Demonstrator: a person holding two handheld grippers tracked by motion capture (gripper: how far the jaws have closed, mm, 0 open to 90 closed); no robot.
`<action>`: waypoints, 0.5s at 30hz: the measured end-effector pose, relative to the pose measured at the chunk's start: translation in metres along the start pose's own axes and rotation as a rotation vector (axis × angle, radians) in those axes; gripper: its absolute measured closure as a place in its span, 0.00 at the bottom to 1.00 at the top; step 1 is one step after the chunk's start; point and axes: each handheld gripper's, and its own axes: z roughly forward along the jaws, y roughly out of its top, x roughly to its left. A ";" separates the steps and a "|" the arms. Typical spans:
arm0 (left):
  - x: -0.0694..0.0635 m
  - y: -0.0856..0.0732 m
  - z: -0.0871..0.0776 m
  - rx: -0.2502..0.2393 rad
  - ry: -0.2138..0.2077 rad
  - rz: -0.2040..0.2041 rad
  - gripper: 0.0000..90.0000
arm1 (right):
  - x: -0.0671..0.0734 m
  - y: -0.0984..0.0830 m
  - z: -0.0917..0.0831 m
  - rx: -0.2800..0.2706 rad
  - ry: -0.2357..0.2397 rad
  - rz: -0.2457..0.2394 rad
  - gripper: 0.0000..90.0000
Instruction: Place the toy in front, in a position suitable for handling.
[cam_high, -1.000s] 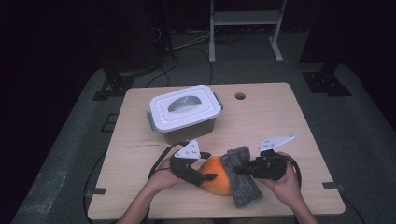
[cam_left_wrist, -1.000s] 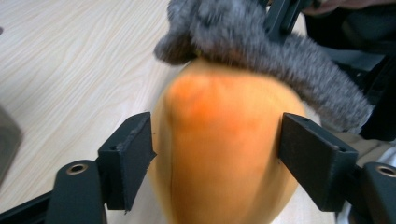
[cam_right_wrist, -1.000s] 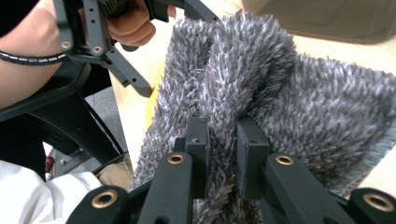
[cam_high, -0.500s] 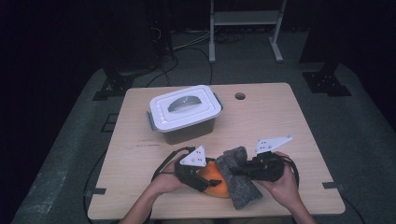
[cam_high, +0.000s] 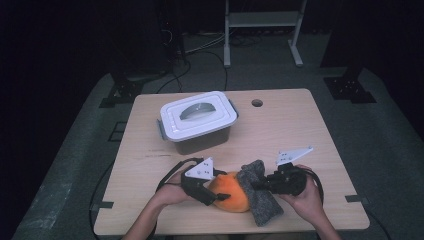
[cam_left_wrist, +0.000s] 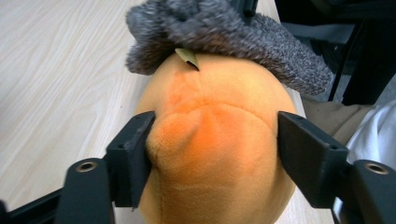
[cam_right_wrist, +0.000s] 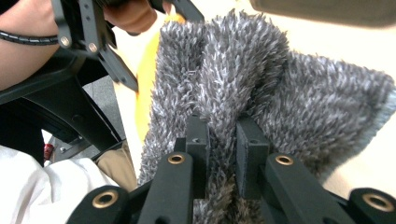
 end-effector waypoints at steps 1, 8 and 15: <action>0.000 0.000 0.000 -0.004 -0.003 -0.007 0.32 | -0.002 -0.001 0.000 0.002 0.006 0.008 0.86; -0.005 0.003 0.000 -0.012 0.006 0.061 0.41 | 0.005 0.008 -0.007 -0.071 -0.018 -0.028 0.86; 0.003 -0.002 -0.003 -0.015 0.004 0.023 0.38 | -0.005 0.004 -0.002 -0.040 -0.001 0.016 0.86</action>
